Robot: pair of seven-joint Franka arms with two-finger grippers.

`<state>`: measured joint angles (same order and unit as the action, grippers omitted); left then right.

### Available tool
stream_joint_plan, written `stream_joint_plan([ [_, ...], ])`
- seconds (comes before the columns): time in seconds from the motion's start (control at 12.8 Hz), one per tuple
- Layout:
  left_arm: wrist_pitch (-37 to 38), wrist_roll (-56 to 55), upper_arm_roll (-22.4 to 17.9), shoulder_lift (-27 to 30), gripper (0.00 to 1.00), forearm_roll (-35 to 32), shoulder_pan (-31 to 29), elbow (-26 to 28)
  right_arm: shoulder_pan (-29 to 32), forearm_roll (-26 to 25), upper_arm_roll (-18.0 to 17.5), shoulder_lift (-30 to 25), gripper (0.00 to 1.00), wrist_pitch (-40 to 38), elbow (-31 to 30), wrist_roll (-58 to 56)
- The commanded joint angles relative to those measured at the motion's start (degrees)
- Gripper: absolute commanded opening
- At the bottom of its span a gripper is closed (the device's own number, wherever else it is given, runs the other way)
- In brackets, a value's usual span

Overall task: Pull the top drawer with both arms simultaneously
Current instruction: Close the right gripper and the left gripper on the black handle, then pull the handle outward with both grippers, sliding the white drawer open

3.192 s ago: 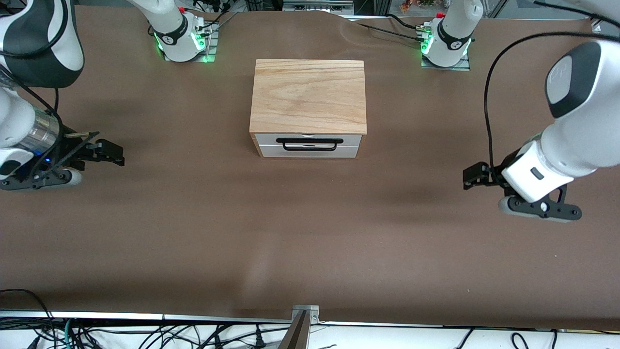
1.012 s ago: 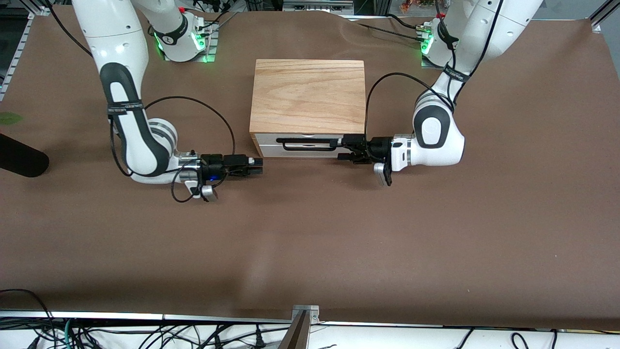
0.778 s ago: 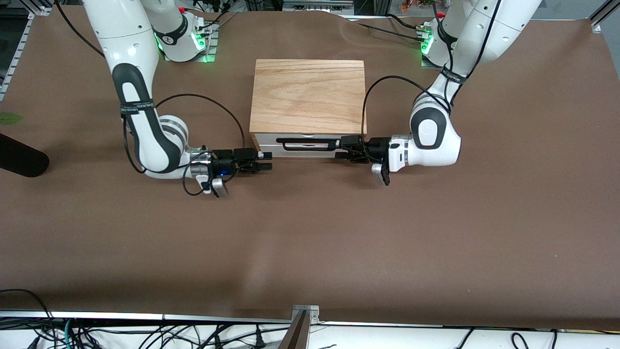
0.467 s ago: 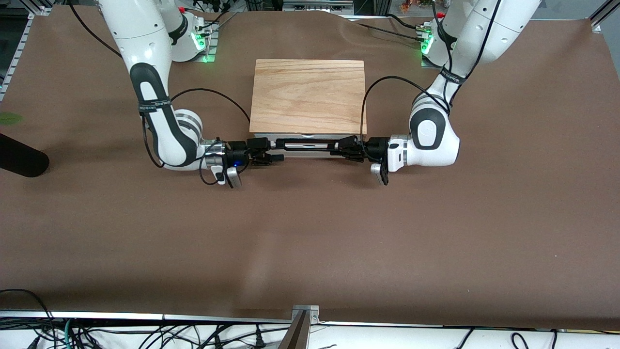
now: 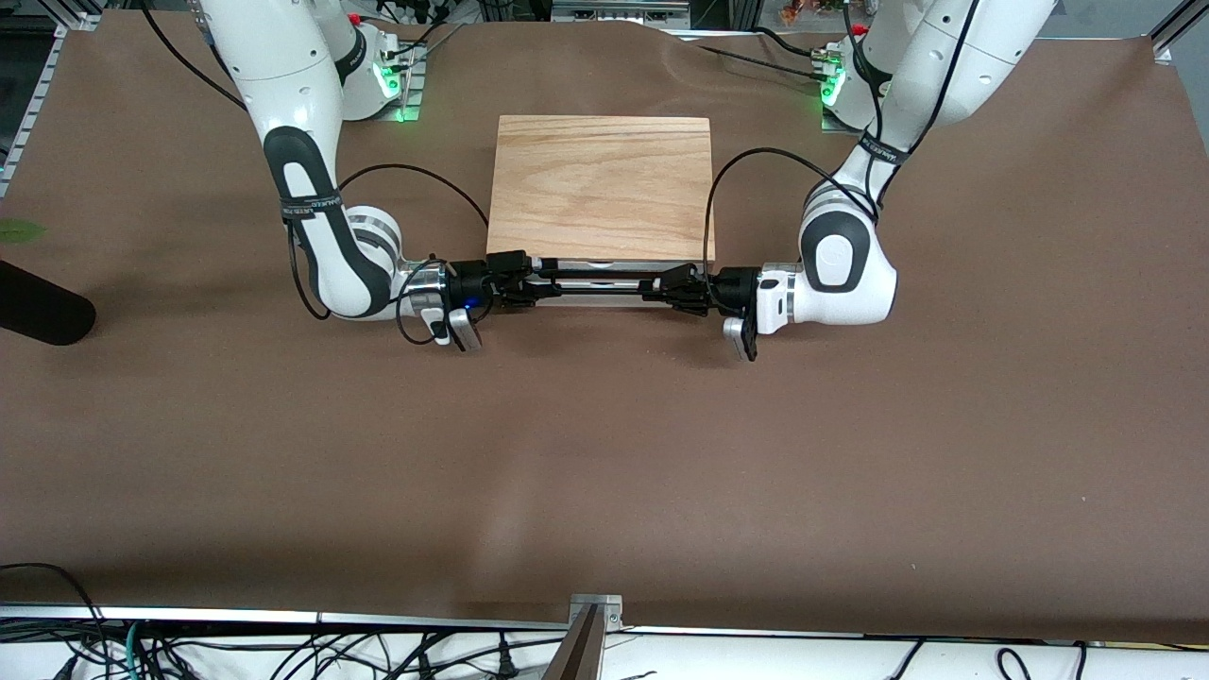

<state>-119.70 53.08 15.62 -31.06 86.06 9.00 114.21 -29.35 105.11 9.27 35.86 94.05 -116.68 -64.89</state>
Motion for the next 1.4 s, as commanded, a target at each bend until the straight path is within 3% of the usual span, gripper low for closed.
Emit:
stream_joint_plan([
  [0.0,-0.36,0.18,0.02,-0.32,0.0,1.39,0.49,0.4,0.17,0.72,-0.22,-0.27,0.38,-1.24,-1.19,-2.35],
  [0.16,-0.36,0.09,0.02,-0.32,0.0,1.39,0.49,0.31,0.26,0.89,-0.22,-0.18,0.27,-1.15,-1.01,-2.35],
  [0.23,-0.36,0.09,0.02,-0.32,0.0,1.3,0.49,0.4,0.09,1.5,-0.22,0.0,0.16,-1.15,-1.01,-2.35],
  [0.54,-0.36,0.44,0.11,-1.37,0.0,1.22,0.49,-0.21,0.17,2.21,-0.22,0.26,0.0,-0.98,-0.92,-2.35],
  [1.09,-0.36,-0.79,0.02,-1.28,0.0,1.13,-0.04,-0.83,0.44,3.08,-0.13,2.19,0.0,-0.45,1.45,-2.26],
  [1.32,-0.36,-5.43,-0.07,-1.9,0.0,0.6,0.05,-4.43,0.44,3.09,-0.13,2.72,0.0,-0.36,1.63,-2.35],
])
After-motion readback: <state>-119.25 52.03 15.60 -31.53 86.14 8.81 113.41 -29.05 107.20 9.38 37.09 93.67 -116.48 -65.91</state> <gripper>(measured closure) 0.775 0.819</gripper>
